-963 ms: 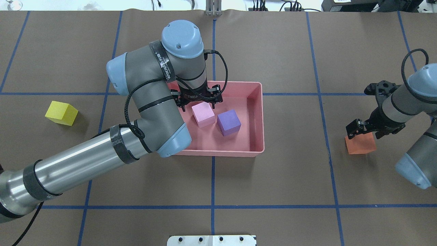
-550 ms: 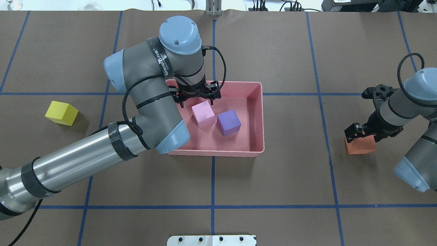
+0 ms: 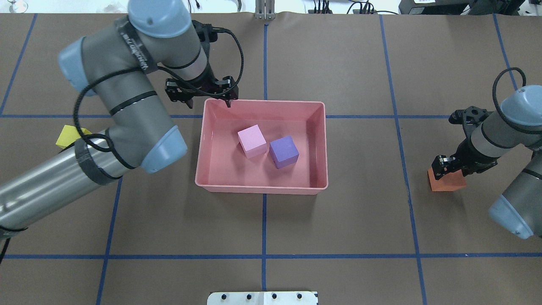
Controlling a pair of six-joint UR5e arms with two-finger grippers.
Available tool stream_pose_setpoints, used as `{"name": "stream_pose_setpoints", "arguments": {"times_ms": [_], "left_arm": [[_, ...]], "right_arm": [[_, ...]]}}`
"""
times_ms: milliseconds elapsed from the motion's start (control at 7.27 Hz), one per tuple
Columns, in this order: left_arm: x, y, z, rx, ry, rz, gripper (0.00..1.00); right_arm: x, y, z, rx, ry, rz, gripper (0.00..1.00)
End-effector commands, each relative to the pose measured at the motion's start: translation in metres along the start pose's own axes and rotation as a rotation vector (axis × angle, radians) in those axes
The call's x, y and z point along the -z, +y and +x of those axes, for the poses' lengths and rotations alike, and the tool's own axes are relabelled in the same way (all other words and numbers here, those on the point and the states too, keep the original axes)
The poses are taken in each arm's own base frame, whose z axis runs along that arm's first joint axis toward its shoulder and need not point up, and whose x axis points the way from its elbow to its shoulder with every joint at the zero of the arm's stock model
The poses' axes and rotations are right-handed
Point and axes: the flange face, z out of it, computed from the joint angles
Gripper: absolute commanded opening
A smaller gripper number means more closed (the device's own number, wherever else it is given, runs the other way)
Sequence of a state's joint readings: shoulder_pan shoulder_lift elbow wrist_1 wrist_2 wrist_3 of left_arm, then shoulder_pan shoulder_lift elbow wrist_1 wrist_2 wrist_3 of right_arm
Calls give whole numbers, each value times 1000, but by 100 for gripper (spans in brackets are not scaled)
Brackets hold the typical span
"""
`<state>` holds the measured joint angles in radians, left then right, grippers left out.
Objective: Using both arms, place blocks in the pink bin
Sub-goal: 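Carry the orange cube into the pink bin with the right gripper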
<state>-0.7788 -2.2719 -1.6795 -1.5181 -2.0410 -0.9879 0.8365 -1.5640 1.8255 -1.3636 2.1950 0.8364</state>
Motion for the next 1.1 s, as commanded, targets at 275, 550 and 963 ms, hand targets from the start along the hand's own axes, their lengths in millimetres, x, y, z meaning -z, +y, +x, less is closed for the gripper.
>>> {"name": "stream_pose_setpoints", "arguments": {"times_ms": [275, 550, 963], "left_arm": [[42, 14, -296, -236, -84, -50, 100], [21, 18, -373, -286, -143, -113, 100], [14, 8, -362, -213, -145, -109, 100]], "right_arm": [[167, -60, -118, -152, -169, 61, 0], [173, -44, -233, -235, -179, 93, 0], [142, 8, -388, -305, -191, 135, 0]]}}
